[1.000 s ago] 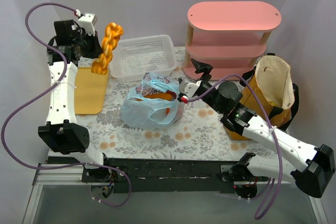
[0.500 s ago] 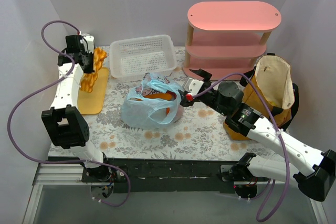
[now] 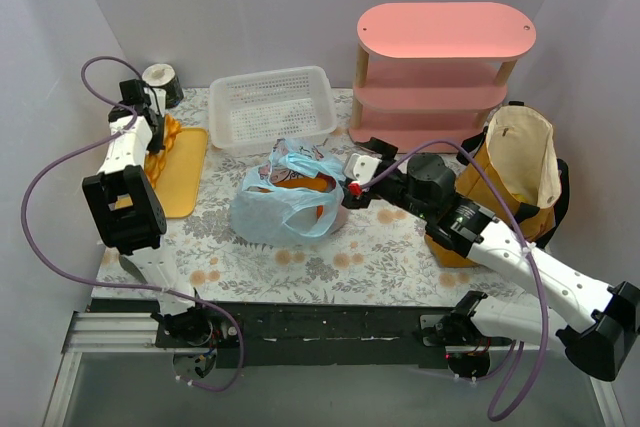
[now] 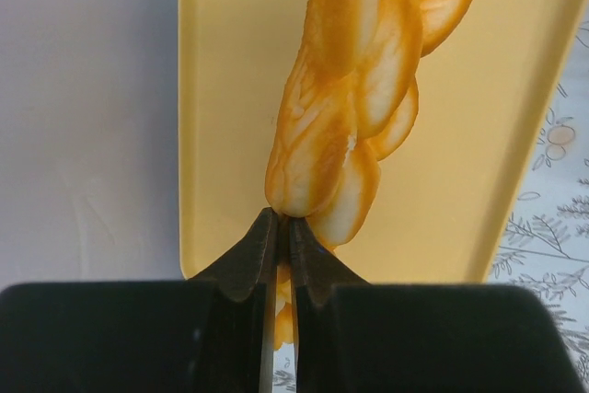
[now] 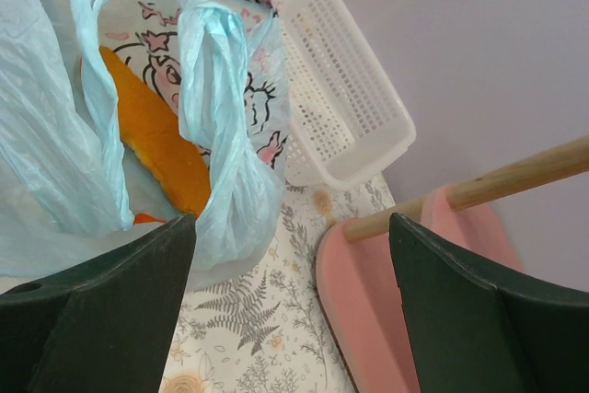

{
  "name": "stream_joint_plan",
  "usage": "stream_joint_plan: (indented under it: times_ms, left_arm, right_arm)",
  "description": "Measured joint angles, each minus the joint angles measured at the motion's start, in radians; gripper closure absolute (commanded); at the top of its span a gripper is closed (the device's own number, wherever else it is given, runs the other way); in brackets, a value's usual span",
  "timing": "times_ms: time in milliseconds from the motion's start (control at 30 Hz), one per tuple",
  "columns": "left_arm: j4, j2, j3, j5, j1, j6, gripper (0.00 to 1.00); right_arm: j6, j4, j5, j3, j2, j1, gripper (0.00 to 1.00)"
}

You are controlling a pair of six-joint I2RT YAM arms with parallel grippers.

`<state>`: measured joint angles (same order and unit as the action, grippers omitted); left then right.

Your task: Untie the knot of the grocery bags and take out the mixed food

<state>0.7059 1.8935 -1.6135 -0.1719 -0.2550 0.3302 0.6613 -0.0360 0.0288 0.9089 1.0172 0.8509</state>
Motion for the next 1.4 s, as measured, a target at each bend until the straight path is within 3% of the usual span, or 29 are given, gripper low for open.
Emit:
stream_joint_plan:
  times_ms: [300, 767, 1067, 1100, 1133, 1167, 1333, 1367, 1400]
  left_arm:
    - [-0.02, 0.081, -0.011, 0.01, -0.014, 0.031, 1.0]
    - [-0.225, 0.081, 0.153, 0.01, -0.126, 0.008, 1.0]
    - [-0.274, 0.082, 0.173, -0.018, -0.127, 0.038, 1.0]
    - [-0.274, 0.082, 0.173, -0.021, -0.127, 0.043, 0.98]
    - [-0.273, 0.082, 0.173, -0.026, -0.127, 0.048, 0.82]
    - [-0.273, 0.082, 0.173, -0.028, -0.127, 0.052, 0.76]
    - [-0.231, 0.091, 0.13, -0.047, -0.127, 0.063, 0.55]
    - [-0.221, 0.095, 0.111, -0.048, -0.127, 0.067, 0.44]
    - [-0.206, 0.097, 0.096, -0.047, -0.127, 0.074, 0.43]
  right_arm:
    - [0.004, 0.121, 0.035, 0.091, 0.104, 0.0, 0.08]
    - [0.185, 0.14, -0.063, 0.165, 0.288, 0.0, 0.09]
    - [0.241, 0.146, -0.079, 0.203, 0.306, 0.0, 0.09]
    - [0.242, 0.146, -0.079, 0.207, 0.306, 0.0, 0.09]
    - [0.244, 0.146, -0.079, 0.209, 0.306, 0.0, 0.08]
    - [0.244, 0.146, -0.079, 0.212, 0.306, 0.0, 0.08]
    - [0.244, 0.138, -0.085, 0.214, 0.304, 0.0, 0.08]
    - [0.244, 0.137, -0.086, 0.215, 0.304, 0.0, 0.07]
    - [0.24, 0.135, -0.086, 0.215, 0.303, 0.0, 0.07]
